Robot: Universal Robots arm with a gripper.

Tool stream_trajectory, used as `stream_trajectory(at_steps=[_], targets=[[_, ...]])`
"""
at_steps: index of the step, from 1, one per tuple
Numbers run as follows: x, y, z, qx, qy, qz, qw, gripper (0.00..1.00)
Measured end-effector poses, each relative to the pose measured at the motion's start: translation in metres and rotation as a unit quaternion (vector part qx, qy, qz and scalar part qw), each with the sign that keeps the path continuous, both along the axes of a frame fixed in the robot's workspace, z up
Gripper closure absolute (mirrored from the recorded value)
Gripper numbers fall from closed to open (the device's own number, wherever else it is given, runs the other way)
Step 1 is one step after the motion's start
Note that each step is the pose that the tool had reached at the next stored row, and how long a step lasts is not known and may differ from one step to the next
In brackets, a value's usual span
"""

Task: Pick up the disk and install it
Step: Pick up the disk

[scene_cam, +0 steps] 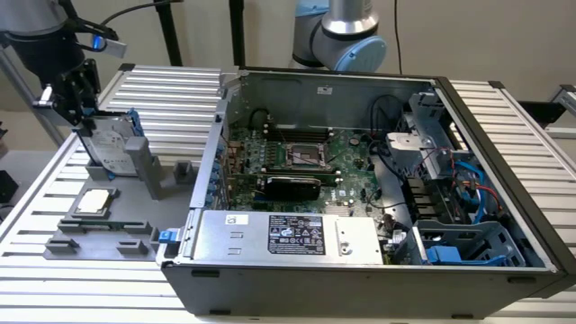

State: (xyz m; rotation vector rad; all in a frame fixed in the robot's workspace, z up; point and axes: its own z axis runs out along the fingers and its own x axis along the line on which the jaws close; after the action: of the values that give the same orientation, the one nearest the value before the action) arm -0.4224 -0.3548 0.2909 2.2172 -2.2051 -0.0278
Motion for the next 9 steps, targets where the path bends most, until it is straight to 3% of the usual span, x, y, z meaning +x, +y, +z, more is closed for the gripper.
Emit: stream_trajectory(at_steps=[7,8,9], targets=[[0.0005,0.0000,-0.0006,0.0000,0.0001,0.000,1.0000,0.00],[0.0005,0.0000,-0.0006,0.0000,0.0001,0.000,1.0000,1.00],[0.0005,0.0000,-0.0006,-0.0001,0.0001,0.000,1.0000,1.00]])
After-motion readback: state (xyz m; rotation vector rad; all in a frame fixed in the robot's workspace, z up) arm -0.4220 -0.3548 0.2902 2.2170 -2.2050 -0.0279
